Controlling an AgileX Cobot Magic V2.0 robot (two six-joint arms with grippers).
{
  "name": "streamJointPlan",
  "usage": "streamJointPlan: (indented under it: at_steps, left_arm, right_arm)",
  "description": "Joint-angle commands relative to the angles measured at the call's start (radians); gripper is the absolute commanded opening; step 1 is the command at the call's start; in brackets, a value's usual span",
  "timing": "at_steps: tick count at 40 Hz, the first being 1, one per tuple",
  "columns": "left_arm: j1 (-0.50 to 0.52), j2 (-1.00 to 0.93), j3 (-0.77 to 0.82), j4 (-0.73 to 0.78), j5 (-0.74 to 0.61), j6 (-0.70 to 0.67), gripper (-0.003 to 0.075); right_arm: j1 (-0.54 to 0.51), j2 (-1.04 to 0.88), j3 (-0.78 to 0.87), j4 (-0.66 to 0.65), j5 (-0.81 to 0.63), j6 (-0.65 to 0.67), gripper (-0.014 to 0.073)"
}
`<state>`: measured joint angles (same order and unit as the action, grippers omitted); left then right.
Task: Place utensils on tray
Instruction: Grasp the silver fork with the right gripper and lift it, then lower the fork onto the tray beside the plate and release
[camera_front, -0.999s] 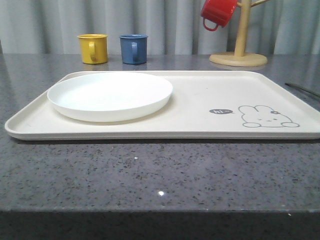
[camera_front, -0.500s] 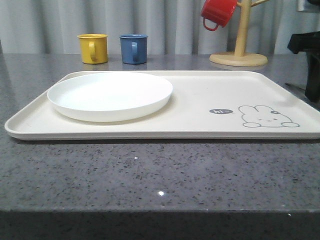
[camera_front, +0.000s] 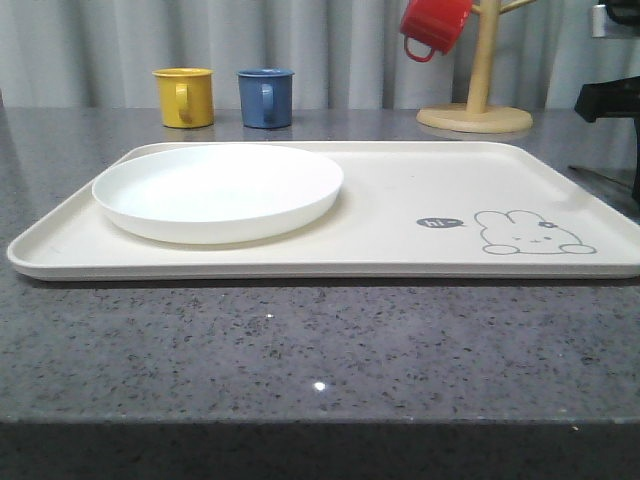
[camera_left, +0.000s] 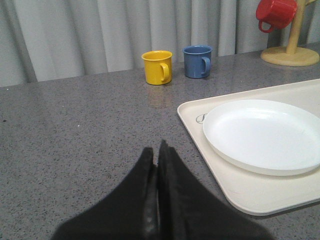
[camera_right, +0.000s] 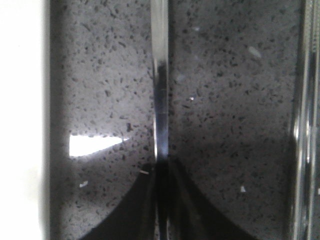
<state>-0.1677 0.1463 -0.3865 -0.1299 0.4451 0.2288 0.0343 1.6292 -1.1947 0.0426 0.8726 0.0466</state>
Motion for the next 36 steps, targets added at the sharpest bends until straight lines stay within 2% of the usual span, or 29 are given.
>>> streamJointPlan:
  at_steps: [1, 10, 15, 19, 28, 36]
  left_arm:
    - [0.002, 0.011, -0.026, -0.014, -0.073, -0.006, -0.0018]
    - [0.002, 0.011, -0.026, -0.014, -0.073, -0.006, -0.0018]
    - [0.002, 0.011, -0.026, -0.014, -0.073, -0.006, -0.0018]
    - [0.002, 0.011, -0.026, -0.014, -0.073, -0.006, -0.0018]
    - [0.002, 0.011, -0.026, -0.014, -0.073, -0.006, -0.0018]
    - [0.002, 0.011, -0.026, -0.014, -0.073, -0.006, -0.0018]
  right_arm:
    - [-0.002, -0.056, -0.033, 0.017, -0.017, -0.01, -0.0006]
    - [0.057, -0.137, -0.108, -0.027, 0.082, 0.085, -0.0022]
    - [0.165, -0.132, -0.201, -0.121, 0.193, 0.207, -0.0028]
    - [0.26, -0.124, -0.253, -0.141, 0.227, 0.286, -0.0028]
    - [0.453, -0.046, -0.336, -0.141, 0.224, 0.447, -0.0027]
    - [0.503, 0.068, -0.384, -0.141, 0.208, 0.542, -0.0007]
